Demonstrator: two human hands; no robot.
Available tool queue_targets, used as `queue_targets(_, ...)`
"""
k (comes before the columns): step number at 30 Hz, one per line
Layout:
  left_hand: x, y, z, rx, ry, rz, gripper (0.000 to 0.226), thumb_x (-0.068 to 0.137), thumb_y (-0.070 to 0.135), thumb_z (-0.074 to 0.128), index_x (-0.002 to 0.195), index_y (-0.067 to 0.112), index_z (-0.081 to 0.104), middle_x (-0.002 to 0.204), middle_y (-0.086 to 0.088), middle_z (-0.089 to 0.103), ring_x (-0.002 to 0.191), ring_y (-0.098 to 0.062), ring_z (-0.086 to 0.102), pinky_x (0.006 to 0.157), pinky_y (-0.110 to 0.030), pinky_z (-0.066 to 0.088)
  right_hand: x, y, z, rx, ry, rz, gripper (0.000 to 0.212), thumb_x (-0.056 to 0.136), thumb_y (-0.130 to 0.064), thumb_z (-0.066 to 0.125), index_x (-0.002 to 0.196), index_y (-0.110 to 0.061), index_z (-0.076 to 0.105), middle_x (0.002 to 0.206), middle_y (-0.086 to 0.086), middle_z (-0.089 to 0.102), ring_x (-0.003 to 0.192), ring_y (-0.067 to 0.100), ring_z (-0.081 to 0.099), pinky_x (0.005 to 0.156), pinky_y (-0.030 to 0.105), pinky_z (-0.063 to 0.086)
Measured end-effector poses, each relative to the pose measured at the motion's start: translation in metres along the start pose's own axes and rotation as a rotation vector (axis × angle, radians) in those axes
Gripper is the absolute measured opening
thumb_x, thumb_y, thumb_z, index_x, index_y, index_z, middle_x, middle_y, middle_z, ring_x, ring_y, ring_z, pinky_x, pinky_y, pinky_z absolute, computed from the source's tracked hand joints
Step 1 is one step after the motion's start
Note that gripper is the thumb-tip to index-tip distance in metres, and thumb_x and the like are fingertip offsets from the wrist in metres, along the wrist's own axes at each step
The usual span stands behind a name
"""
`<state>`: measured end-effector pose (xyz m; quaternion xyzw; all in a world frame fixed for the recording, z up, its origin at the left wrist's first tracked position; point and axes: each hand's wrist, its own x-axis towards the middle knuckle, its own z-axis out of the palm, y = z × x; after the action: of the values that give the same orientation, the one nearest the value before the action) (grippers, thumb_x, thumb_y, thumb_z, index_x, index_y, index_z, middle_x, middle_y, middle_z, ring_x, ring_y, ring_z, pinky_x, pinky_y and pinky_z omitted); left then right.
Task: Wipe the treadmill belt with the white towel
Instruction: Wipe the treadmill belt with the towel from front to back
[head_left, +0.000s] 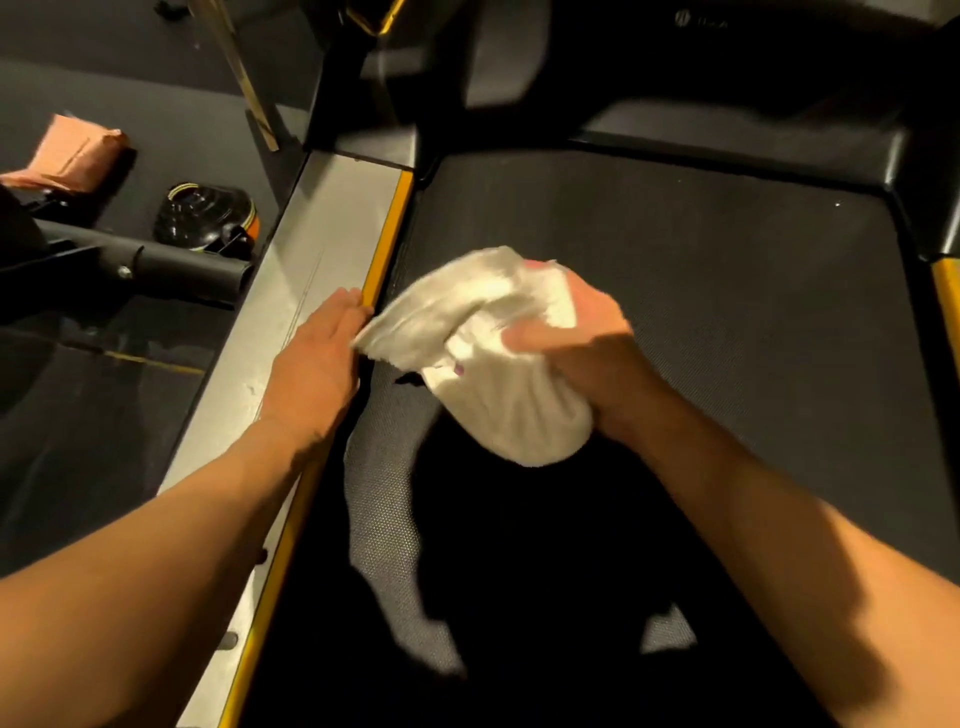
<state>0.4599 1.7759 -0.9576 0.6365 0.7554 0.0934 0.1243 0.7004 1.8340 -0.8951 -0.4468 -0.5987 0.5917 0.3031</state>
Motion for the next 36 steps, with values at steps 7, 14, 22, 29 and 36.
queue_targets(7, 0.002, -0.008, 0.006, -0.021, 0.019, 0.051, 0.051, 0.089, 0.001, 0.056, 0.139, 0.007, 0.046, 0.153, -0.011, 0.034, 0.140, -0.031, 0.034, 0.113, -0.039, 0.028, 0.020, 0.046, -0.002, -0.887, 0.146, 0.026, 0.059, 0.080, -0.050, 0.061, 0.135, -0.032, 0.045, 0.138, 0.001, 0.046, 0.127, 0.026, 0.043, 0.101, 0.044, 0.039)
queue_targets(14, 0.004, -0.009, 0.006, -0.013, 0.030, 0.058, 0.050, 0.090, 0.001, 0.055, 0.138, 0.008, 0.046, 0.153, -0.011, 0.035, 0.140, -0.030, 0.034, 0.112, -0.038, 0.028, 0.006, 0.077, 0.049, -1.248, 0.049, -0.153, 0.051, 0.072, -0.037, 0.071, 0.119, -0.019, 0.061, 0.112, 0.011, 0.065, 0.101, 0.036, 0.063, 0.080, 0.047, 0.049)
queue_targets(22, 0.005, -0.008, 0.009, -0.024, 0.044, 0.050, 0.045, 0.094, 0.002, 0.049, 0.139, 0.009, 0.047, 0.154, -0.009, 0.034, 0.143, -0.027, 0.029, 0.113, -0.030, 0.019, -0.002, 0.061, 0.041, -1.291, -0.158, -0.244, 0.048, 0.086, -0.051, 0.053, 0.127, -0.026, 0.050, 0.116, 0.007, 0.064, 0.105, 0.031, 0.061, 0.088, 0.047, 0.044)
queue_targets(29, 0.004, -0.010, 0.009, -0.019, 0.037, 0.058, 0.045, 0.093, 0.002, 0.049, 0.138, 0.009, 0.048, 0.153, -0.010, 0.035, 0.142, -0.028, 0.031, 0.114, -0.038, 0.026, -0.022, 0.079, 0.066, -1.386, -0.134, -0.332, 0.050, 0.069, -0.026, 0.071, 0.114, -0.015, 0.051, 0.114, 0.011, 0.059, 0.097, 0.035, 0.058, 0.072, 0.047, 0.044)
queue_targets(36, 0.004, -0.014, 0.011, -0.027, 0.025, 0.083, 0.045, 0.095, 0.014, 0.053, 0.140, 0.012, 0.044, 0.154, -0.008, 0.033, 0.143, -0.026, 0.029, 0.114, -0.039, 0.026, 0.017, 0.040, 0.035, -0.932, 0.092, -0.415, 0.035, 0.077, -0.004, 0.047, 0.104, -0.011, 0.068, 0.094, 0.014, 0.063, 0.081, 0.035, 0.059, 0.074, 0.037, 0.046)
